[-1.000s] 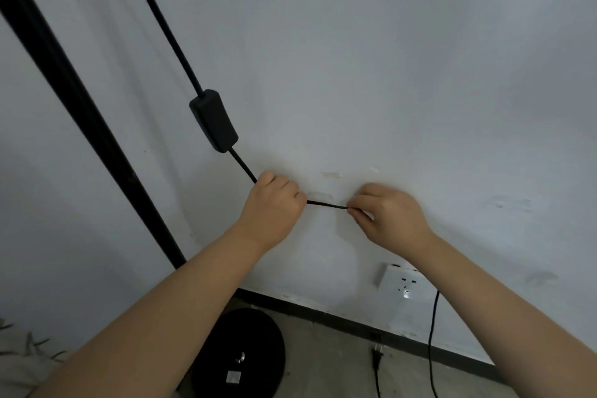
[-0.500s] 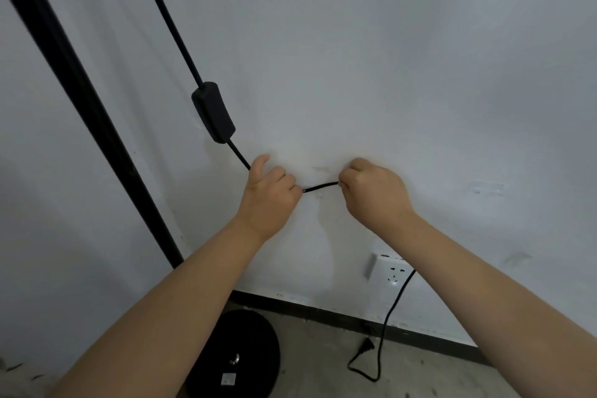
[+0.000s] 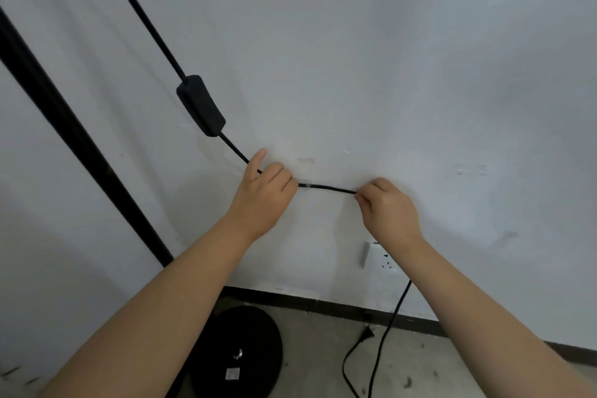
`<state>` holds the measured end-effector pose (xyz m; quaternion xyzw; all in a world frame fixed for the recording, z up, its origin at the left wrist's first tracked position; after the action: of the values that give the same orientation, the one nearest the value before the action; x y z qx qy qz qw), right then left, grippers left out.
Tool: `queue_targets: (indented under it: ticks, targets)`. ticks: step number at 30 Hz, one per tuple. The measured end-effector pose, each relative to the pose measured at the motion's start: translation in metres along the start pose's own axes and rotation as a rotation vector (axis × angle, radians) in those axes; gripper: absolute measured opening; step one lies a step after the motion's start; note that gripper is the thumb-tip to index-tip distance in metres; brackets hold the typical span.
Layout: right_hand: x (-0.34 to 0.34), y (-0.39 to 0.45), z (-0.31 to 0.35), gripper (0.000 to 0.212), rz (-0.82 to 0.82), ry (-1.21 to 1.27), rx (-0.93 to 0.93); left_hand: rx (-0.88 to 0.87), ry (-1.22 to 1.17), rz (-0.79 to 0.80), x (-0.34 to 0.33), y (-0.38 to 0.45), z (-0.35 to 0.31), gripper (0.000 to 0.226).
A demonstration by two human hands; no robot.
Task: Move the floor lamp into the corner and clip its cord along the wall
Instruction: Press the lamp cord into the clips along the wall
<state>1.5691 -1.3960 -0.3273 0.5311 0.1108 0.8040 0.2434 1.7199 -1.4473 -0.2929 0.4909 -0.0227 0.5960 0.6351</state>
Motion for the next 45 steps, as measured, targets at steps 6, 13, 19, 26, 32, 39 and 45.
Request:
queue_targets:
  ticks: [6,13,19,26,32,39,45]
  targets:
    - [-0.024,-0.033,-0.011,0.028,0.035,0.128,0.098,-0.021,-0.094,-0.004,-0.004,0.011,-0.02,0.025]
    - [-0.052,-0.077,-0.08,0.021,0.514,0.783,-0.412,-0.236,-0.386,0.144,-0.017,0.038,-0.078,0.016]
    - [-0.001,-0.072,-0.123,0.026,0.522,0.69,-0.492,-0.222,-0.699,0.41,-0.031,0.053,-0.117,0.003]
    - [0.088,-0.041,-0.111,0.043,0.363,0.131,-0.182,0.071,-0.715,0.168,-0.009,0.085,-0.116,0.01]
    - [0.142,-0.034,-0.102,0.023,0.216,-0.069,-0.083,0.197,-0.553,0.039,0.01,0.103,-0.11,0.005]
    - [0.151,-0.027,-0.087,0.025,0.172,-0.191,-0.096,0.101,-0.56,0.005,0.023,0.121,-0.12,0.007]
    - [0.145,-0.027,-0.086,0.035,0.253,-0.267,-0.135,0.137,-0.545,0.1,0.022,0.124,-0.13,0.022]
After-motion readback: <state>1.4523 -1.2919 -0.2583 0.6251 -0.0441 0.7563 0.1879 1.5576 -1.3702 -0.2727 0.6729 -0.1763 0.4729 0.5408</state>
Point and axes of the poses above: each hand's wrist, its own y-axis towards the middle knuckle, its own x-axis out of the back of the hand, z = x × y, the point moved 6 cm from there along y, towards the middle knuckle, and after that the axes turned 2 degrees about z, right-handed, at the moved point
